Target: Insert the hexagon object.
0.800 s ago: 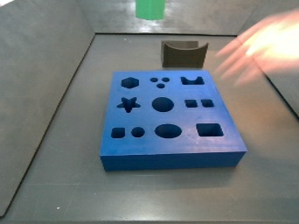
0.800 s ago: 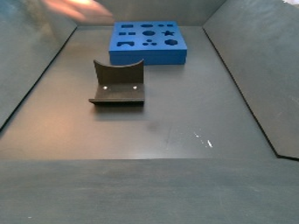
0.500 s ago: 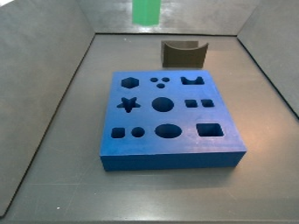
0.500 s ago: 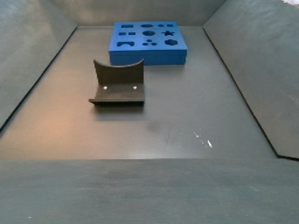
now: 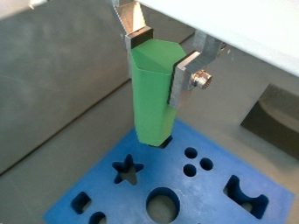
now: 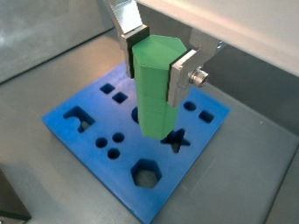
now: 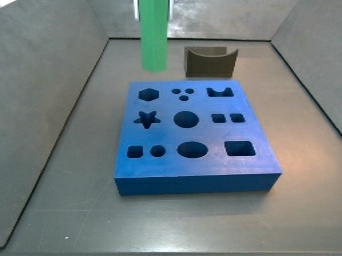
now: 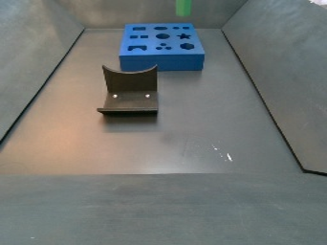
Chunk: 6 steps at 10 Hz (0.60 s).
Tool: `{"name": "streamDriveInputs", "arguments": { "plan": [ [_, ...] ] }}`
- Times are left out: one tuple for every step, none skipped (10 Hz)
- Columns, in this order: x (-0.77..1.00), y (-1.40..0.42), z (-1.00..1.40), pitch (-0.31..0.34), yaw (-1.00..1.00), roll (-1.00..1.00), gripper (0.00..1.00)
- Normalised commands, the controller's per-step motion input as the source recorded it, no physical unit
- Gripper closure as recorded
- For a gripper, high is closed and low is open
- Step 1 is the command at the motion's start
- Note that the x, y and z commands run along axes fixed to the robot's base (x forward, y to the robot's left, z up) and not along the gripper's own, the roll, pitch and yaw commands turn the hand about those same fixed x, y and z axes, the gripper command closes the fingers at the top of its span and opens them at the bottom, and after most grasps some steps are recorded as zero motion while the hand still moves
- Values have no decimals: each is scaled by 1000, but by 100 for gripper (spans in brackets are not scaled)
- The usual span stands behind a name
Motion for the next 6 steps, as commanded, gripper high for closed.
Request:
{"name": "streamDriveInputs", "arguments": {
  "plan": [
    [0, 183, -886, -60, -69, 27, 100],
    [0, 226, -734, -4, -69, 89, 100],
    [-51, 263, -609, 0, -63, 151, 100],
    [-83, 246, -454, 17, -49, 181, 100],
    [-43, 234, -394, 30, -49, 130, 100],
    [-23, 234, -329, 43, -49, 99, 100]
  ]
}}
